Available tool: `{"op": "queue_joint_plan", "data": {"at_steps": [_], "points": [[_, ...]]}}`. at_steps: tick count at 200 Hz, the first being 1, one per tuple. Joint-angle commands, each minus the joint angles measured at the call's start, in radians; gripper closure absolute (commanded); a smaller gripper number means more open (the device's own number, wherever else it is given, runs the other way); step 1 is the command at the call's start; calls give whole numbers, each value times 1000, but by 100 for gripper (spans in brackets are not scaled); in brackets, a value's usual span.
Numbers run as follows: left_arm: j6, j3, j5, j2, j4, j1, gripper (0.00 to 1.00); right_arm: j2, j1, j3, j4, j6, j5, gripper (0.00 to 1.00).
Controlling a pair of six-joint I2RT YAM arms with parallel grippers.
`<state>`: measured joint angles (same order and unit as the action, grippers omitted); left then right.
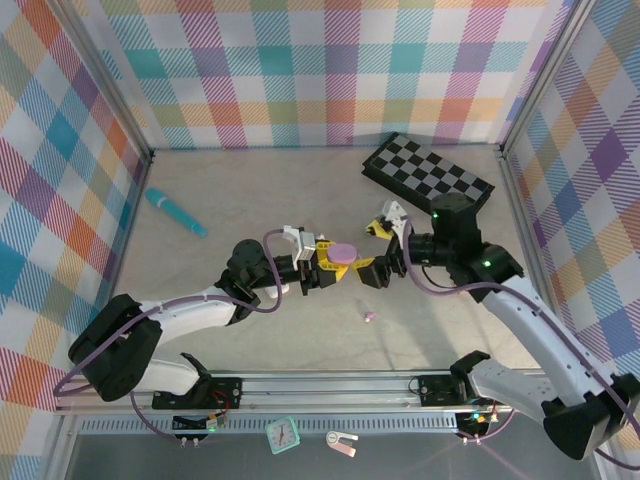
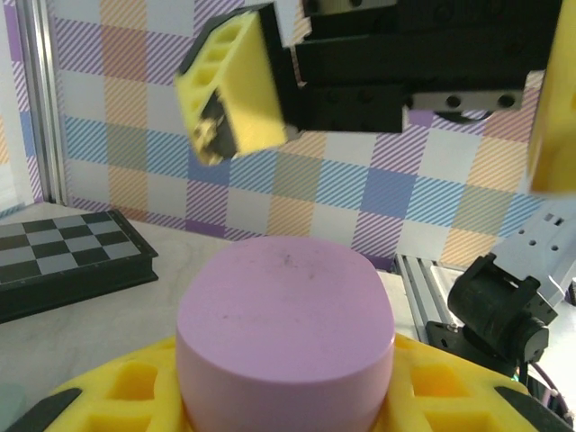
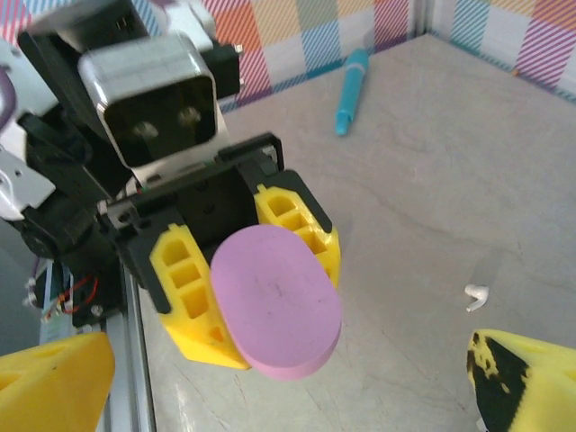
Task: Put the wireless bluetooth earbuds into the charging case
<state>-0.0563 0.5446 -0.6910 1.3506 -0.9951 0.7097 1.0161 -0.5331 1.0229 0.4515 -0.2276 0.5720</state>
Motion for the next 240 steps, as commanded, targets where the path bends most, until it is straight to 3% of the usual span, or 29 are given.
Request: {"op": "queue_joint_plan", "data": {"at_steps": [1,49,182,240], "points": [[1,-2,-31,-27,-2,-6,65,40,-16,40,8,-86,-16,0],[5,0,-40,-42,1,-6,65,109,-16,66,-2,-47,-64,3],[38,0,-70,-53,35,-6,65,90,-16,61,-126,98,-264,3],[42,-8,-56,-54,36,-7,65,48,-16,53,-139,87,-204,1]]}}
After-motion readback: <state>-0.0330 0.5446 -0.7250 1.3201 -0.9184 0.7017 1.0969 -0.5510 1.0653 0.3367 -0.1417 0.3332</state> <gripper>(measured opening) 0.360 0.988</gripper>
